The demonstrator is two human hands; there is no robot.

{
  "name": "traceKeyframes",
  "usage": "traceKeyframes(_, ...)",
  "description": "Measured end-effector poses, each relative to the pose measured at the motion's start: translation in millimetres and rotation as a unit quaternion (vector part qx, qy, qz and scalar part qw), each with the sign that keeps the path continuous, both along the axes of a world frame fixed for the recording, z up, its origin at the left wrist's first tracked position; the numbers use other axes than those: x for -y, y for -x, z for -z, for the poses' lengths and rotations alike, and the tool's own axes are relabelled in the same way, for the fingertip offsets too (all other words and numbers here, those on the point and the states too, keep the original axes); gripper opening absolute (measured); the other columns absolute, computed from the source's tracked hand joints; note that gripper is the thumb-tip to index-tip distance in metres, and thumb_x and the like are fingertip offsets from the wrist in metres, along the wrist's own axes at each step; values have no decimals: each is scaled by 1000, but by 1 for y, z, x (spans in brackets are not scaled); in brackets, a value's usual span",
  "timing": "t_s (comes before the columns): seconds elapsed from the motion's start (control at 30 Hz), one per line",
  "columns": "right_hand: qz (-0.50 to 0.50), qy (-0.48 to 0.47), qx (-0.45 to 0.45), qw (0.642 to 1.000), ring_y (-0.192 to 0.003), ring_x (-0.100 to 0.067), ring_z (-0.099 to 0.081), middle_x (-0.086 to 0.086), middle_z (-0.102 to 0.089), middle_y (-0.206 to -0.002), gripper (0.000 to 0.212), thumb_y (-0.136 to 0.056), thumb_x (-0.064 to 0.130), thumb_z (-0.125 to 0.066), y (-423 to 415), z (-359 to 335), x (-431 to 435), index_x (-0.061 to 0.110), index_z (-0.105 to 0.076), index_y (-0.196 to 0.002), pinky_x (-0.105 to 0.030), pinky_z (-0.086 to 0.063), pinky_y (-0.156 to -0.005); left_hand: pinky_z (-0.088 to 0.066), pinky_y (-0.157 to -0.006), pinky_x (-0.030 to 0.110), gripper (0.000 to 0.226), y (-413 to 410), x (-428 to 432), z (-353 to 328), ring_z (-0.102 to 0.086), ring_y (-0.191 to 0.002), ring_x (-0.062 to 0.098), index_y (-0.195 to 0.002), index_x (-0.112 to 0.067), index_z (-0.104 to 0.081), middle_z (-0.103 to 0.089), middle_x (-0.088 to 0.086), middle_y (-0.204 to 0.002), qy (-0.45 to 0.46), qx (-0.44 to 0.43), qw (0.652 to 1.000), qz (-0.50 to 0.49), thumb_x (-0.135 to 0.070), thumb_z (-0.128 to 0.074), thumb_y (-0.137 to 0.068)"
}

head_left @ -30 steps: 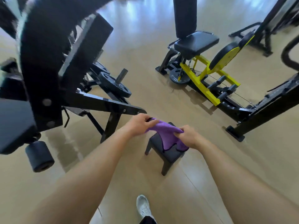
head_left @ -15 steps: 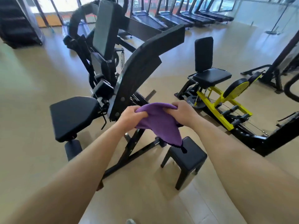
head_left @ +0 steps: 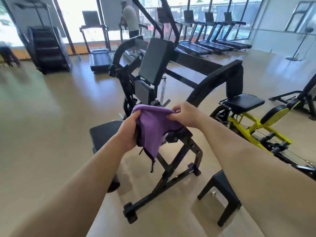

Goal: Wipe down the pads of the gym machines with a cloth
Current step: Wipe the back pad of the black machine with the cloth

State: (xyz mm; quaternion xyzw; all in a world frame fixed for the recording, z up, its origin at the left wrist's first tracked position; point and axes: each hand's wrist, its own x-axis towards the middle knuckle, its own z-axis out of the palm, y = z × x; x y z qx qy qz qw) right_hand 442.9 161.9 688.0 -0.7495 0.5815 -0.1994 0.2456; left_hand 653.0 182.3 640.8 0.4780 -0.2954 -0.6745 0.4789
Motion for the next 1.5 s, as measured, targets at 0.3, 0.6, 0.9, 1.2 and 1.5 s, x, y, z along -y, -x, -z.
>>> traceKeyframes(0.3,-48,22,-126,991,-108,-21,-61,0,-64,-124,50,-92,48,-61,-191,-4,54,23,-56,-135,-43,-53,-94,-48,-64,19,21,-154,63,-12,-63,-86,18,-89,-18,-60,-64,1,-88,95,173,977,-76,-32,-53,-103)
traceKeyframes(0.6,-52,-37,-110,992,-122,-22,-53,-4,-64,-122,75,-90,49,-63,-260,23,183,25,-32,-154,-43,-49,-102,-49,-67,26,21,-221,174,-10,-66,-77,11,-77,-36,-74,-72,-16,-77,302,561,770,-35,-22,-59,-83)
traceKeyframes(0.9,-41,-64,80,994,-98,-16,-69,0,-71,-104,69,-76,35,-76,-258,17,328,37,-48,-139,-40,-55,-94,-39,-59,4,43,-219,313,-47,-57,-61,-14,-64,-42,-62,-64,-26,-60,362,498,788,-5,-4,-63,-82)
traceKeyframes(1.2,62,-9,120,991,-57,-11,-66,-3,-72,-74,8,-88,11,-64,-235,14,422,16,-68,-83,-23,-53,-54,-55,-84,39,22,-199,445,-32,-66,-86,25,-89,-11,-74,-72,12,-90,143,137,977,75,-26,-58,-90)
traceKeyframes(1.5,218,54,154,962,-54,-5,-63,6,-72,-70,7,-82,16,-73,-230,13,523,22,-72,-86,-24,-51,-61,-62,-64,33,26,-190,561,-3,-71,-74,23,-102,-4,-71,-72,15,-92,10,-27,979,204,-9,-46,-105)
